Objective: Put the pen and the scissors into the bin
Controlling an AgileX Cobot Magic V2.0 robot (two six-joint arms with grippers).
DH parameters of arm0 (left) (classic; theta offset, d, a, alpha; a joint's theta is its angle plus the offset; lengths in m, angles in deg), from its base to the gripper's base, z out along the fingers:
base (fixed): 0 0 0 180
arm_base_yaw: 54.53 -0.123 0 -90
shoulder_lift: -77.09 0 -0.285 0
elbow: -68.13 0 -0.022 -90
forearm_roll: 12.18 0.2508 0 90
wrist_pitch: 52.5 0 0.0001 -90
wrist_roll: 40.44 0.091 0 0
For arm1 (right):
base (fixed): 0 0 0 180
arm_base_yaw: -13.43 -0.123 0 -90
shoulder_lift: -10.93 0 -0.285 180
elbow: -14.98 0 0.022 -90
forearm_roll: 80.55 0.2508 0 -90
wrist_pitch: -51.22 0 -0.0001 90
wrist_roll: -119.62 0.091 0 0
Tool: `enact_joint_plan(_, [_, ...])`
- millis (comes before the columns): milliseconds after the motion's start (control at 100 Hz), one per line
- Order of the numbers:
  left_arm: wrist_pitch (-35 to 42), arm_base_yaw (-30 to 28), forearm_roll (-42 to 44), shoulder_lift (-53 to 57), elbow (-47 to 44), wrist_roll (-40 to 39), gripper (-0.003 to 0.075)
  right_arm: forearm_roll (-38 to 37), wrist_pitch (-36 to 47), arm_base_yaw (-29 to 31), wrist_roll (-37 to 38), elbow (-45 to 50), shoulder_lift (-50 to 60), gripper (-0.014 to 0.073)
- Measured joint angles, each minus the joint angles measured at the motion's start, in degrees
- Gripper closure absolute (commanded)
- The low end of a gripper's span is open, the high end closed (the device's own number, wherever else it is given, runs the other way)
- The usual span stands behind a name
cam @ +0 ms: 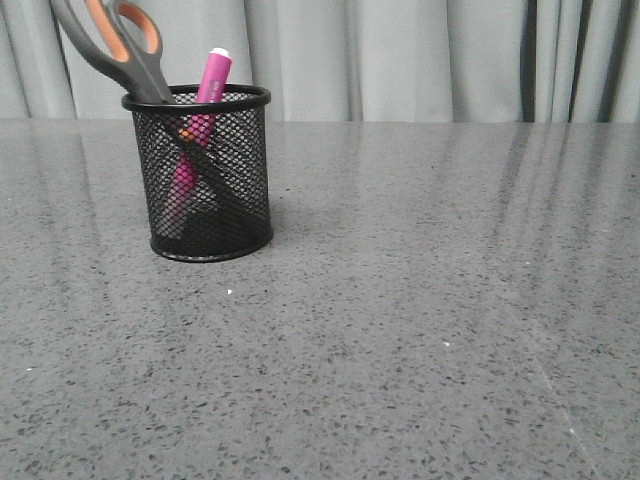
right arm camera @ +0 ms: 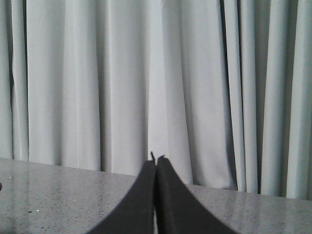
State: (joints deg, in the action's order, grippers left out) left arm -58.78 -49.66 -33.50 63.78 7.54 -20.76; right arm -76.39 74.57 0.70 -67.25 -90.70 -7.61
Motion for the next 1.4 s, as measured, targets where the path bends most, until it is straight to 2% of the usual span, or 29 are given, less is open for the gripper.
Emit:
enact_joint_plan(220, [0.5,0.0,-0.1,1.8,-1.7,0.0,0.0742,0.0,-5.1,0.0,-0.2,2.4,6.8,0.0668])
enact_joint_plan(520, [0.5,0.0,-1.1,1.8,-3.2,0.0,0.0741,0.0,-7.6,0.0,-0.2,2.4,6.9,0.0668])
enact_joint_plan(750, [0.5,0.0,-1.3,1.8,-3.3,0.0,0.0741,0.0,-12.7,0.0,-0.2,2.4,6.9,0.0669])
enact_joint_plan(1401, [0.3,0.0,-1.3,1.8,-3.3,0.0,0.0741,0.0,-13.4,0.0,-0.3,2.4,6.9,0.0669])
